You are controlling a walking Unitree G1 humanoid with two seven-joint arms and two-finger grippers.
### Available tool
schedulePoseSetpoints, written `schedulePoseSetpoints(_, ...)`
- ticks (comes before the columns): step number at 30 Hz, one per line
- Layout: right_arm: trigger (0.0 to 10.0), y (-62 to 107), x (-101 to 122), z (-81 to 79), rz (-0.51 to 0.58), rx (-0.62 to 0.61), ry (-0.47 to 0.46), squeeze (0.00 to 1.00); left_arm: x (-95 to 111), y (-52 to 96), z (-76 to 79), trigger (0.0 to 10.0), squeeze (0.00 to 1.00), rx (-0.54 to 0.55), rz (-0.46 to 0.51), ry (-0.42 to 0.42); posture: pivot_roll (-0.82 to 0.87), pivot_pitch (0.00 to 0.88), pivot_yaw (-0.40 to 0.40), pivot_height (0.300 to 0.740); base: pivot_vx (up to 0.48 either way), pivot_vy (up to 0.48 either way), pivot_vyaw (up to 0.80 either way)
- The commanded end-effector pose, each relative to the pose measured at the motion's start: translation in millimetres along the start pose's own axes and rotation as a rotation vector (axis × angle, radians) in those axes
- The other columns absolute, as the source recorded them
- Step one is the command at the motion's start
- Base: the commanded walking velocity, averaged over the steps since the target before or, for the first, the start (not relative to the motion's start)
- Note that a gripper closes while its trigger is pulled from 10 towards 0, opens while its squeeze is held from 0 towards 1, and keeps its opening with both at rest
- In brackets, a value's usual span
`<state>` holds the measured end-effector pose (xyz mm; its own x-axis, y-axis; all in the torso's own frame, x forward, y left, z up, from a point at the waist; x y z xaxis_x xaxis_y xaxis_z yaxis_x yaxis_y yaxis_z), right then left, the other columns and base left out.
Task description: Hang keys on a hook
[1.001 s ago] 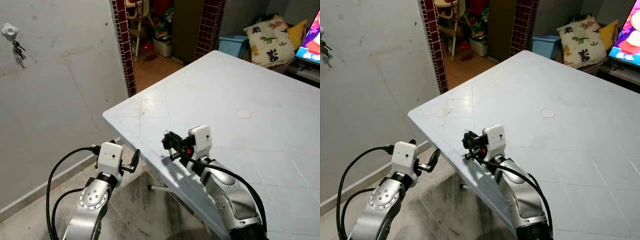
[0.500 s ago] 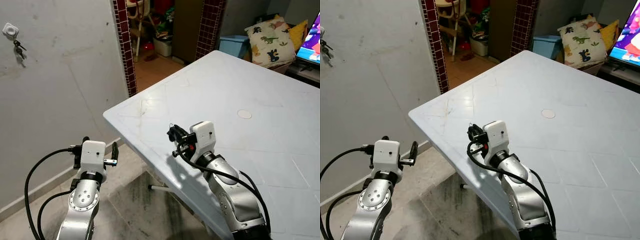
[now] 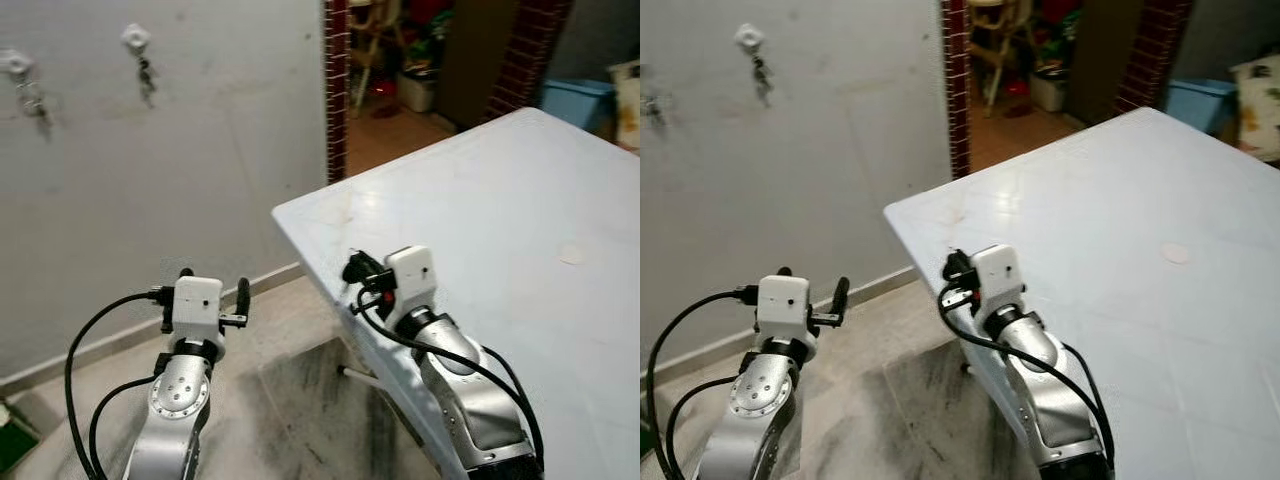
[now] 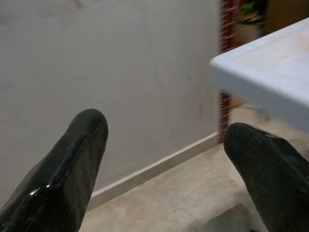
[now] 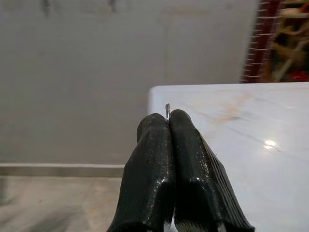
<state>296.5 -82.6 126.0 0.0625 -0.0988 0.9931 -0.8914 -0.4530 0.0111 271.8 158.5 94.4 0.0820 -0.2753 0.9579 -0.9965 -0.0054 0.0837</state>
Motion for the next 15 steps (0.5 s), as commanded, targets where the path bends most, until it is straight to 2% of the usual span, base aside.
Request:
schedulePoseSetpoints(1, 10.0, -2.0, 3.4, -2.1, 0.018, 0.005, 0.012, 0.0, 2.1, -2.4, -0.6, 10.0, 0.0, 0.002, 0.002, -0.005, 0.01, 0.0, 0.073, 0.74, 0.0, 0.0, 0.8)
schedulePoseSetpoints(8, 10.0, -4.3, 1.6, -1.3, 0.009, -0.012, 0.015, 0.0, 3.6, -2.8, 2.8, 10.0, 0.0, -0.026, 0.001, 0.017, 0.02, 0.0, 0.07, 0.74, 0.0, 0.0, 0.71)
schedulePoseSetpoints(15, 10.0, -4.4, 2.0, 4.8, 0.018, -0.05, -0.006, 0.0, 1.1, -3.3, 1.2, 10.0, 0.0, -0.023, -0.013, 0.043, 0.01, 0.0, 0.066, 0.74, 0.0, 0.035, 0.0)
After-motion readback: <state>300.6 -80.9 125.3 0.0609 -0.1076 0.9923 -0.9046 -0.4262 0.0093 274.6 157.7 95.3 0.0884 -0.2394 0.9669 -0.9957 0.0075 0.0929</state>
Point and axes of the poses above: a point about 5 cm out from each wrist's last joint towards the gripper, its own y axis pointing back from the gripper into the wrist, its own x axis along the axis of the wrist's last joint, z = x × y, the point moved 1 cm from there along -y, pointing out of the wrist towards the gripper, and after that the axes turned 7 degrees about -y, right-handed, at the moved point
